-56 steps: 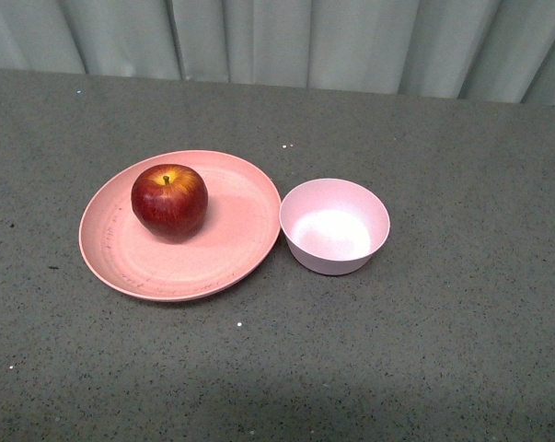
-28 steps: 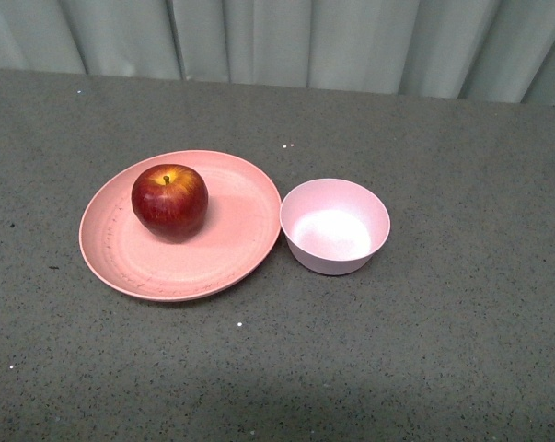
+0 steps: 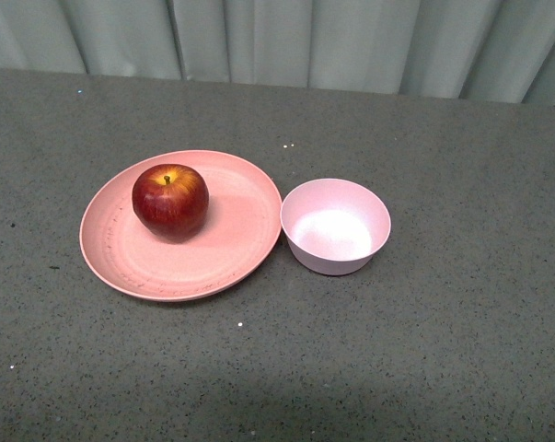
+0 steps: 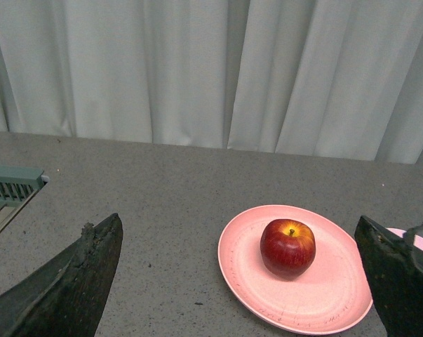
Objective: Move apple from plate to bowl
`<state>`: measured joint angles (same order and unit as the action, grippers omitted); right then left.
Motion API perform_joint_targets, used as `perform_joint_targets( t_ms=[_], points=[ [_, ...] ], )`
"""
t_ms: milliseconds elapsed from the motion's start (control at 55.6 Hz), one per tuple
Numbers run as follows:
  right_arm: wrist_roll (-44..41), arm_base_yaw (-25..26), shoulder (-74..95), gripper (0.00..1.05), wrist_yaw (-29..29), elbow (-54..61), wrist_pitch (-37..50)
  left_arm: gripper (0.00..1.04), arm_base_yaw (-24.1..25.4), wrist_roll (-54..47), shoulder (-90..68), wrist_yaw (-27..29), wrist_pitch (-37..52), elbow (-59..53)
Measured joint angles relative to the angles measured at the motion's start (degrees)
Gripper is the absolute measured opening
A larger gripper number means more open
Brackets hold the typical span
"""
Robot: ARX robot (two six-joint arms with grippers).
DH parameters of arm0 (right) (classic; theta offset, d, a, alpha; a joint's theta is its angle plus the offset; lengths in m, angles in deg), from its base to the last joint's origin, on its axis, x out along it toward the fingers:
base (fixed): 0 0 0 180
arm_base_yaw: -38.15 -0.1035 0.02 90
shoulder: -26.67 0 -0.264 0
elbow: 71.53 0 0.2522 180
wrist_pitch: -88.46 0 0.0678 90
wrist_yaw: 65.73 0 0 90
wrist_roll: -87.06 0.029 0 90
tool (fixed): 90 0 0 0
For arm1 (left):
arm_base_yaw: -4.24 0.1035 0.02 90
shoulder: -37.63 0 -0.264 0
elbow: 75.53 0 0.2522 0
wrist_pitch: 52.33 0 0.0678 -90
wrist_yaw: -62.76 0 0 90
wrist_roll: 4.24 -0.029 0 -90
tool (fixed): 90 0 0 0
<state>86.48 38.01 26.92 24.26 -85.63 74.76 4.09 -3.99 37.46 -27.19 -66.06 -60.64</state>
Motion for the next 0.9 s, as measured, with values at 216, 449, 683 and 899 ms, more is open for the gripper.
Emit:
perform_joint_targets(
  t_ms=[216, 449, 683, 899],
  points=[
    [0.0, 0.0, 0.0, 0.8, 0.0, 0.0, 0.0, 0.98, 0.0, 0.0, 0.0, 0.0, 0.0, 0.0],
    [0.04, 0.0, 0.0, 0.95, 0.0, 0.0, 0.0, 0.98, 0.0, 0.0, 0.0, -0.02, 0.0, 0.0],
    [0.04, 0.0, -0.02, 0.95, 0.04, 0.0, -0.02, 0.98, -2.58, 2.86, -5.95, 11.89, -1.66, 0.26],
    [0.07, 0.02, -0.02, 0.95, -0.02, 0.0, -0.02, 0.98, 0.76, 6.84, -32.96, 6.78, 23.37, 2.73]
  ],
)
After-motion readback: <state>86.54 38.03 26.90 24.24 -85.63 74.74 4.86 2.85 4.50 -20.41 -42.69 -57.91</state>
